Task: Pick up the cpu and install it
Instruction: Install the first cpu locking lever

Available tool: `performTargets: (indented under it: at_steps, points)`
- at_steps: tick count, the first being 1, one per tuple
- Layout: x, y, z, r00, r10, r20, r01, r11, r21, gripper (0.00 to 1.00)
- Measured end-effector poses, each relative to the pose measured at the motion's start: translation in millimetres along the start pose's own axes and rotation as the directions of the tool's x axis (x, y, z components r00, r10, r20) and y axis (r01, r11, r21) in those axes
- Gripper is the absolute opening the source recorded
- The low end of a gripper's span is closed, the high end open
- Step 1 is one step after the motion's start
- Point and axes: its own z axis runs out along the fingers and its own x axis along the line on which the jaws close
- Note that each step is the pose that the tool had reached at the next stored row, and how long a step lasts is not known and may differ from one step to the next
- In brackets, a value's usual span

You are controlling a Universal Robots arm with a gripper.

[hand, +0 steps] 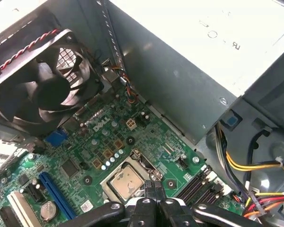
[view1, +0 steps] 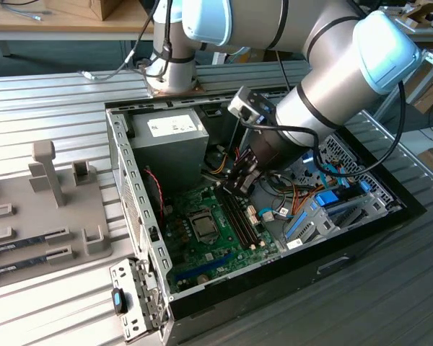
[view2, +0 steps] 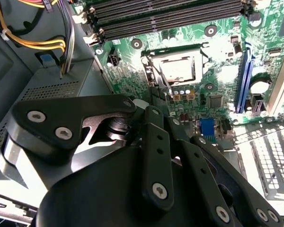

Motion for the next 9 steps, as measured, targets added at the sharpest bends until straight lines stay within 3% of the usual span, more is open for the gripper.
performTargets:
  at_steps: [9]
  points:
    - [0.1,-2.2,7.0,1.0,0.0,-0.0011,0.0,1.0,0.0009,0.11]
